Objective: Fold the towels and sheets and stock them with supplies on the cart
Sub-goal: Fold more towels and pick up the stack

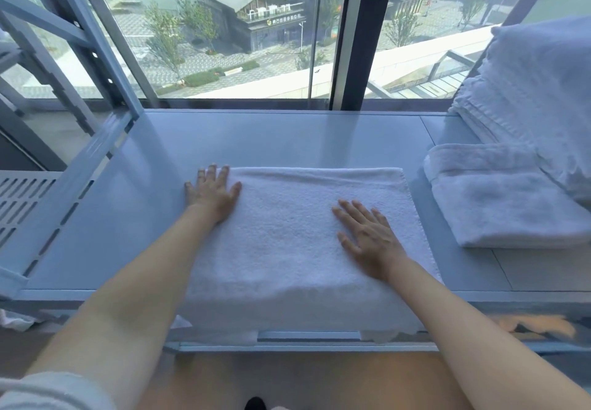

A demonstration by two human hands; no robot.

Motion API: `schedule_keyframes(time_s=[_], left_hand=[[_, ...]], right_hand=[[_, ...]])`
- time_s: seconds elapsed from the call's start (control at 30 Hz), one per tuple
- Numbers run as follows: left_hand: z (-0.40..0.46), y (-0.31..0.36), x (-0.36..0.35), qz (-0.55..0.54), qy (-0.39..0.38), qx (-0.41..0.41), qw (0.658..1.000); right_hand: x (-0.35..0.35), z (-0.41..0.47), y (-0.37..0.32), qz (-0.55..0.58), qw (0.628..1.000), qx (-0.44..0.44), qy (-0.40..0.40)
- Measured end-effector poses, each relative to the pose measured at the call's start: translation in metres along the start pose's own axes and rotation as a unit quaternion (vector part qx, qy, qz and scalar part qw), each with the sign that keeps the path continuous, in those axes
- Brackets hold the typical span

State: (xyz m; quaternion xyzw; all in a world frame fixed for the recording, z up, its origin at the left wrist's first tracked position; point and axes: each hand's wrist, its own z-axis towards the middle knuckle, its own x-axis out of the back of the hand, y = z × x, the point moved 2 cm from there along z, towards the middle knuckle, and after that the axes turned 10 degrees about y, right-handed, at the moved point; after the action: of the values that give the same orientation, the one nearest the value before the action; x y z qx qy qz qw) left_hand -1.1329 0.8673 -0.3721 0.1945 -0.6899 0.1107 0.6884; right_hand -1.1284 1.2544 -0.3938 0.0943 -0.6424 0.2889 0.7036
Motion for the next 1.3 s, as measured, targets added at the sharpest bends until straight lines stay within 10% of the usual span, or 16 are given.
schedule_keyframes(time_s=[0.3, 1.3], left_hand=[[-0.12, 0.035, -0.018, -0.062, 0.057, -0.248, 0.965], [-0.212, 0.013, -0.037, -0.023, 0.039, -0.245, 0.968]], right_hand=[[0.001, 0.0, -0.001, 0.004, 1.0, -0.002, -0.005], [0.007, -0.063, -0.008, 0.0, 1.0, 0.021, -0.022]])
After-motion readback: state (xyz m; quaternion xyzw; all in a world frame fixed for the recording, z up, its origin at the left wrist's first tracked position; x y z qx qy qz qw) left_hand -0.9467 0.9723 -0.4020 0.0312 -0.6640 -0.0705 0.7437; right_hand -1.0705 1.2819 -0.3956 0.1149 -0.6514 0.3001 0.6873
